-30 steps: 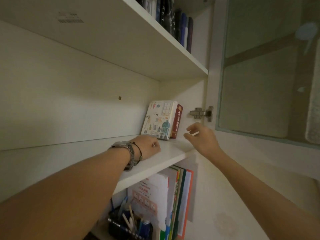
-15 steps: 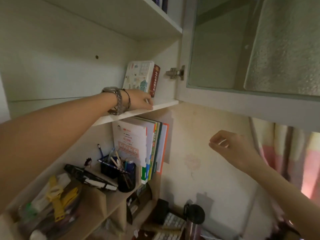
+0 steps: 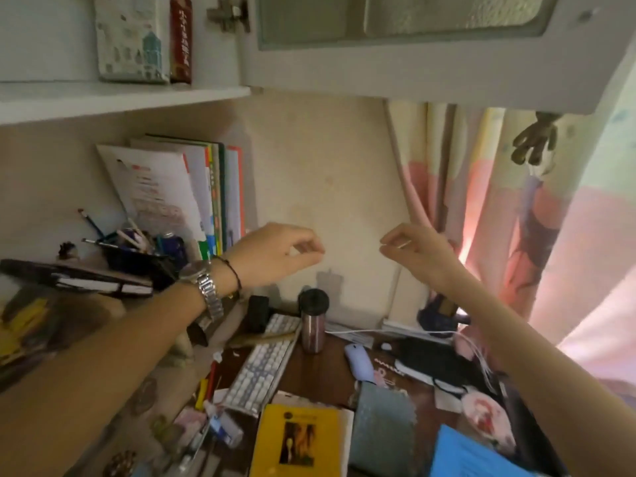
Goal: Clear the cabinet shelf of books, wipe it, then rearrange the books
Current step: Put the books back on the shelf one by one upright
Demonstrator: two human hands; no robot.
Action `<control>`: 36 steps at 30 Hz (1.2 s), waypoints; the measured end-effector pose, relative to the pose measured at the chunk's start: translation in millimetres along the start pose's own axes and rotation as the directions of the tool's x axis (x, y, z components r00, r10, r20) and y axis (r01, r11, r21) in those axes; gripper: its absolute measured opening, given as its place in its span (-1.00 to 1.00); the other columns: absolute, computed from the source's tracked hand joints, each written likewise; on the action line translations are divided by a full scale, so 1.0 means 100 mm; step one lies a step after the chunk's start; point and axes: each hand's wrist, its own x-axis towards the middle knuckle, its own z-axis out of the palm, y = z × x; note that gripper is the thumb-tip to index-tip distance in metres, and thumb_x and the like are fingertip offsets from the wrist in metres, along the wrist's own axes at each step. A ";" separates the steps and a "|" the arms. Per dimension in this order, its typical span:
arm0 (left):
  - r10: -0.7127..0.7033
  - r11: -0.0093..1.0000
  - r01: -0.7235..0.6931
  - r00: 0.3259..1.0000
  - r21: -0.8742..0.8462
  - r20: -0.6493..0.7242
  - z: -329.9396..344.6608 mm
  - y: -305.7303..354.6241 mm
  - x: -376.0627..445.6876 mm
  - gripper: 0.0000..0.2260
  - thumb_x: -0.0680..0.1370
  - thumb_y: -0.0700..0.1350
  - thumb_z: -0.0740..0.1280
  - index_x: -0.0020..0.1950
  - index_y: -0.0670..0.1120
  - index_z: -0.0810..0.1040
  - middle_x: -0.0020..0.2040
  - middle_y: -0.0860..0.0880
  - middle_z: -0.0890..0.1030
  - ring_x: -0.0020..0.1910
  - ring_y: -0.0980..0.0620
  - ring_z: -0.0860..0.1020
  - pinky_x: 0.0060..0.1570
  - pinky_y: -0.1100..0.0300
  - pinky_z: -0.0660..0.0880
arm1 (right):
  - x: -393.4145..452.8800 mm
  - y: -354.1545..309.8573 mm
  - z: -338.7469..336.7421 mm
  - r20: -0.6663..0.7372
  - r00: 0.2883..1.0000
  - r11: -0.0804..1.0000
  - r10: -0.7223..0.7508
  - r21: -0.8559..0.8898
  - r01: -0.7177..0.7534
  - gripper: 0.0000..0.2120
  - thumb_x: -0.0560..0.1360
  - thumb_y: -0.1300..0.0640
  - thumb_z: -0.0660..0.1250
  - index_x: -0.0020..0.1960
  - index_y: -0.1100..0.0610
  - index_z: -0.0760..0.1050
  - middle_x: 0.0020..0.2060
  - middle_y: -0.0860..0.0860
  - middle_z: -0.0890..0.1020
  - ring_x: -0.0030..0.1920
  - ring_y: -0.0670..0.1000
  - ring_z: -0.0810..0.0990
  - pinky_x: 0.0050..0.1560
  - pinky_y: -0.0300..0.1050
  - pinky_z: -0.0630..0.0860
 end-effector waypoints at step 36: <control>-0.351 0.871 0.466 0.810 -0.153 0.470 4.25 -1.05 0.23 -0.71 0.56 -0.09 0.29 0.28 -0.03 0.47 0.24 -0.05 0.50 0.18 -0.02 0.49 0.05 0.17 0.42 | -1.17 3.00 1.57 0.792 0.238 0.602 0.563 -0.195 -0.775 -0.15 0.44 0.29 0.45 0.54 -0.03 0.04 0.39 0.19 0.40 0.26 0.21 0.51 0.25 0.06 0.50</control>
